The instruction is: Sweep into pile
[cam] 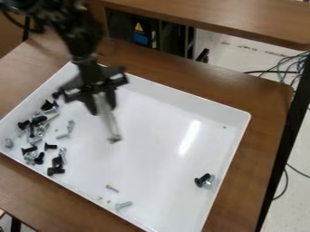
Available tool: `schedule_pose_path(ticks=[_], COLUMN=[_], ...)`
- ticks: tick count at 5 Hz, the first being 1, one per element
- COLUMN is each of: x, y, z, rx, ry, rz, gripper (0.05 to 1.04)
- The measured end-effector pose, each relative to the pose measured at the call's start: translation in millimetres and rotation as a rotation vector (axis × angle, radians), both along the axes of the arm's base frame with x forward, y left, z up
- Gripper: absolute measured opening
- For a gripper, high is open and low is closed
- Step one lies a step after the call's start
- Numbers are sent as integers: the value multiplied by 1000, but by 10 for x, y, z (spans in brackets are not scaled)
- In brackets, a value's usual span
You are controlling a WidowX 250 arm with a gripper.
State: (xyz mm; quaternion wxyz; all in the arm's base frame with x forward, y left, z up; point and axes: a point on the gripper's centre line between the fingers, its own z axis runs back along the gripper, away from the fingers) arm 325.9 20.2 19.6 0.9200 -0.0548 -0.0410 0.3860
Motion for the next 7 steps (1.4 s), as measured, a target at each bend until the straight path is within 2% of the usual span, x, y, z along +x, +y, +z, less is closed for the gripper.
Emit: schedule_pose_path(ticks=[1, 2, 3, 5, 6, 7], x=[56, 207, 272, 342, 208, -79], y=[-522, -931, -1361, -1468, -1492, -1496], z=[-234, -395, -475, -491, -570, -575], rx=[-79, -87, -66, -61, -118, -174], ry=[41, 99, 131, 155, 144, 143], rz=[182, 282, 308, 309, 336, 253], gripper=[349, 349, 349, 349, 349, 349])
